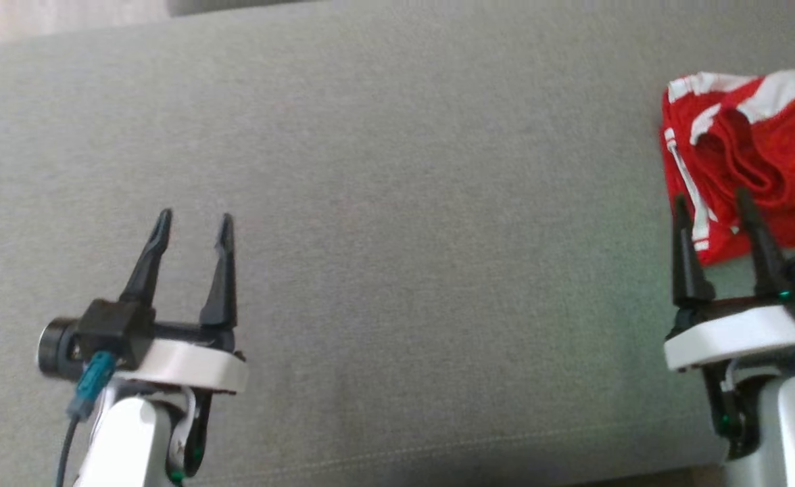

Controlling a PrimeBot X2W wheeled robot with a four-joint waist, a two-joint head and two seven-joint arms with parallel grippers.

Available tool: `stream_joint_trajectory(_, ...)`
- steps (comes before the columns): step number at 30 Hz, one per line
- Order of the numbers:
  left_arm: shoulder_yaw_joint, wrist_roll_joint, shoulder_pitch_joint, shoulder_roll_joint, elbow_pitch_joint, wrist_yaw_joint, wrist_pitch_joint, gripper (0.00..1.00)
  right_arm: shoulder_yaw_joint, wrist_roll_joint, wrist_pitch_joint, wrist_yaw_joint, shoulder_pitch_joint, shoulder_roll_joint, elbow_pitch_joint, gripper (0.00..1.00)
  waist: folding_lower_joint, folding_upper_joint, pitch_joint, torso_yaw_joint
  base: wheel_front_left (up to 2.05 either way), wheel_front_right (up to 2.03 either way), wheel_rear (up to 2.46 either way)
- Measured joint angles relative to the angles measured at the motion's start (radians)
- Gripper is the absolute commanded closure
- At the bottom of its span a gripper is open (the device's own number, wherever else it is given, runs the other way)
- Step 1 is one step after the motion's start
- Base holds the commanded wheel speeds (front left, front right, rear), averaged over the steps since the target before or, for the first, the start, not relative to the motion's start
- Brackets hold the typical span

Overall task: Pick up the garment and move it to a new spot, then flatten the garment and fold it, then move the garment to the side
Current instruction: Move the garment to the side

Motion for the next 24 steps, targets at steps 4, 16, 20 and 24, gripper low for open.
stream_joint_trajectory(4, 0.025, -0.012, 0.046, 0.001, 0.010, 0.017, 0.000, 0.00, 0.042, 0.016, -0.016, 0.000, 0.023, 0.012, -0.001, 0.00, 0.0000, 0.0000, -0.050, 0.036, 0.00, 0.00, 0.00)
stream_joint_trajectory(16, 0.033, -0.047, 0.125, 0.002, 0.033, 0.027, 0.001, 0.00, 0.064, 0.035, -0.010, 0.000, 0.109, 0.017, -0.006, 0.00, 0.0000, 0.0000, -0.146, 0.072, 0.00, 0.00, 0.00)
stream_joint_trajectory(20, 0.034, -0.054, 0.157, 0.002, 0.038, 0.035, 0.009, 0.00, 0.071, 0.041, -0.001, 0.000, 0.150, 0.017, -0.008, 0.00, 0.0000, 0.0000, -0.175, 0.076, 0.00, 0.00, 0.00)
stream_joint_trajectory(24, 0.033, -0.055, 0.192, 0.002, 0.045, 0.043, 0.018, 0.00, 0.076, 0.041, 0.008, 0.000, 0.174, 0.018, -0.018, 0.00, 0.0000, 0.0000, -0.201, 0.078, 0.00, 0.00, 0.00)
